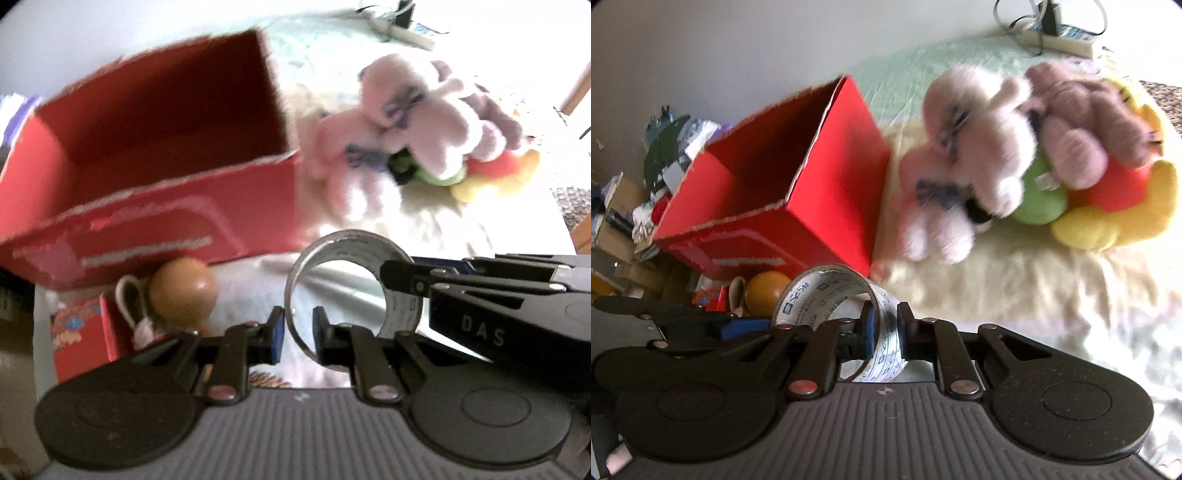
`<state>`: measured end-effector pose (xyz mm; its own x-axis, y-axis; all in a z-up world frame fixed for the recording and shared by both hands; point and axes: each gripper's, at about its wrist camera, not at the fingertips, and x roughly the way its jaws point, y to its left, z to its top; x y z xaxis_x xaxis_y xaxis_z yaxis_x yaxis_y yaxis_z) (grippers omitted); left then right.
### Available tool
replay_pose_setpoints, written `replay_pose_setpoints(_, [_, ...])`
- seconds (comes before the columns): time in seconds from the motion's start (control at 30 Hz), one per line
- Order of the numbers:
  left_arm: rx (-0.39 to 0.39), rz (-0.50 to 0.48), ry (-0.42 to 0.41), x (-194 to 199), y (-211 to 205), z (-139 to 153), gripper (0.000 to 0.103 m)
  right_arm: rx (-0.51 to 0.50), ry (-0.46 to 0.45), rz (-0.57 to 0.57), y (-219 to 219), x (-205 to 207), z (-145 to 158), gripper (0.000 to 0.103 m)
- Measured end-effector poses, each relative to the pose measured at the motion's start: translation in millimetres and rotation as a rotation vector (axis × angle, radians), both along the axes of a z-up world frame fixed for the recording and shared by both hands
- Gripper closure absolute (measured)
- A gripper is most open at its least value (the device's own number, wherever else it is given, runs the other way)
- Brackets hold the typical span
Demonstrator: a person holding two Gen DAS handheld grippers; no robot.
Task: Organize objects
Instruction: 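Lift the tape roll with the right gripper and carry it over the red box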
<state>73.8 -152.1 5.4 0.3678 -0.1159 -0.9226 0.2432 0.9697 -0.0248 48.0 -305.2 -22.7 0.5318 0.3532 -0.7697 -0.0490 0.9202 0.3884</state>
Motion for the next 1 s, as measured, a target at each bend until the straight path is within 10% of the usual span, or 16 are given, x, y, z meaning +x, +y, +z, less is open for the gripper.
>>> replay_pose_setpoints(0.67, [-0.092, -0.138, -0.323, 33.4, 41.3, 125.3, 0.09, -0.132, -0.366, 0.012, 46.6, 47.6, 114.5, 0.088])
replay_pose_setpoints(1.0, [-0.14, -0.113, -0.194, 119.0, 116.1, 84.9, 0.09, -0.23, -0.172, 0.075, 112.2, 138.4, 67.9, 0.089])
